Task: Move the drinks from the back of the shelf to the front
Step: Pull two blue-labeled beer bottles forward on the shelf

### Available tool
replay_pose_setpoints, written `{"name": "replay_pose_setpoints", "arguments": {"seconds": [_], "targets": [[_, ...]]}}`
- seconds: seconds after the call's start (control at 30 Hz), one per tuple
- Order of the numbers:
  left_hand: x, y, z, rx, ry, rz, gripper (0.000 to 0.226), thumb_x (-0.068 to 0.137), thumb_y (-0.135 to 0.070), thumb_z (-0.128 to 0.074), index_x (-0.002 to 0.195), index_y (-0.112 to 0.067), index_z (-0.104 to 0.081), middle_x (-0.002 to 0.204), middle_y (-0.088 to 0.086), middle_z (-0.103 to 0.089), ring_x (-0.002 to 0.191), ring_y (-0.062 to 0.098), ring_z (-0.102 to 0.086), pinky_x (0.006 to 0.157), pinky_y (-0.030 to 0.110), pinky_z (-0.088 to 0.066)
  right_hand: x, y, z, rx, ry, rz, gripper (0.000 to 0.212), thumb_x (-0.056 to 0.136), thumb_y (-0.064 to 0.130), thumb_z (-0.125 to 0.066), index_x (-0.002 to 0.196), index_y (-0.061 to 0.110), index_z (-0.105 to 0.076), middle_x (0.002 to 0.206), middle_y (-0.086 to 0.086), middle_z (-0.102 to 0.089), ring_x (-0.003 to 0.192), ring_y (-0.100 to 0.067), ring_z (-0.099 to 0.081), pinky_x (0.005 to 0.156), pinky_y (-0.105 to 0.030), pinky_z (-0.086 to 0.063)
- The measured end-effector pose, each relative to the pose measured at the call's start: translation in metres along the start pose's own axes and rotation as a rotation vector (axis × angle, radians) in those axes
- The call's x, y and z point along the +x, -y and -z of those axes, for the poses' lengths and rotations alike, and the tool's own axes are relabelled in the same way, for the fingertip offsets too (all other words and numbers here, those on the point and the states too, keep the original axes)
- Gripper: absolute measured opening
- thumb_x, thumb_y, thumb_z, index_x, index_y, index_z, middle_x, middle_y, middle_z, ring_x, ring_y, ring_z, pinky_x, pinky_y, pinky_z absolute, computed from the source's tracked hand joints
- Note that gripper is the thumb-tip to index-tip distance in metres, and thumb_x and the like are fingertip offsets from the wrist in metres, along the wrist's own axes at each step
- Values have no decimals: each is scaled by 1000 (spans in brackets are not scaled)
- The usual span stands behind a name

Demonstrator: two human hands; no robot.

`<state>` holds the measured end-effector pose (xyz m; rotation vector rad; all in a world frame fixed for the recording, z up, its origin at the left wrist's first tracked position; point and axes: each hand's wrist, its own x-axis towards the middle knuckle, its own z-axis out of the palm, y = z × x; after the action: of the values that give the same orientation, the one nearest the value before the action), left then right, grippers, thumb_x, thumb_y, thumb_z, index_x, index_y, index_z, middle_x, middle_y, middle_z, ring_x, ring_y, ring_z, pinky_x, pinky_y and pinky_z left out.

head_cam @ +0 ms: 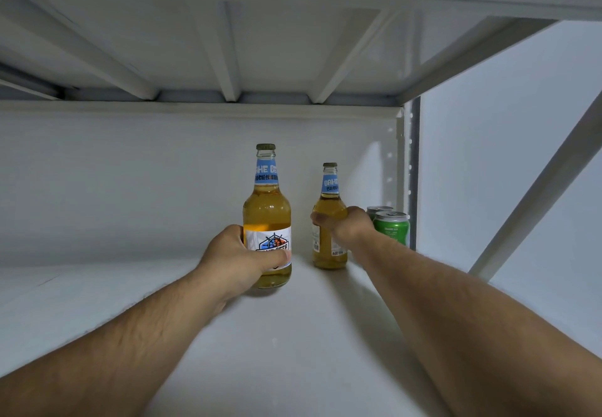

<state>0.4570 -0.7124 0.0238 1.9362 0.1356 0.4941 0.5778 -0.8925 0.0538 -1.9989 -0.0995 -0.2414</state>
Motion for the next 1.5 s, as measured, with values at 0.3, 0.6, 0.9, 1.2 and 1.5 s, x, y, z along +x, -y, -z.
{"name": "replay_pose_setpoints", "arguments": {"seconds": [0.3,0.6,0.9,1.2,1.5], "targets": [[-4,0,-4,6,9,10,58,70,-34,-95,120,-25,-68,109,-4,-76,100,20,-73,92,41,-60,-8,5,-4,34,71,-45,65,81,58,-71,123,15,-48,114,-5,-59,97,-26,-58,84,-37,-52],[3,-12,-14,21,41,9,60,67,-33,-98,119,-25,-69,107,-3,-78,98,19,-75,89,40,-61,-51,47,42,-201,38,152,58,98,45,-56,137,4,-45,129,-16,-55,110,-31,-54,79,-32,-38],[14,-31,-57,32,84,-9,64,68,-33,-97,123,-23,-65,111,-3,-75,96,16,-72,72,28,-56,-63,59,88,-578,-57,317,60,101,39,-53,147,6,-34,137,-16,-53,116,-30,-57,79,-32,-44],[24,-24,-89,97,127,32,69,63,-33,-99,121,-24,-63,111,-2,-74,102,20,-71,95,40,-59,-54,44,95,-664,-36,335,55,102,34,-50,147,7,-33,140,-15,-52,122,-31,-54,94,-36,-47],[23,-21,-98,122,140,31,68,65,-31,-98,123,-22,-64,111,-2,-74,101,19,-72,93,37,-59,-55,36,97,-641,-25,325,54,102,31,-51,147,7,-34,141,-15,-51,123,-31,-53,92,-35,-47]]}}
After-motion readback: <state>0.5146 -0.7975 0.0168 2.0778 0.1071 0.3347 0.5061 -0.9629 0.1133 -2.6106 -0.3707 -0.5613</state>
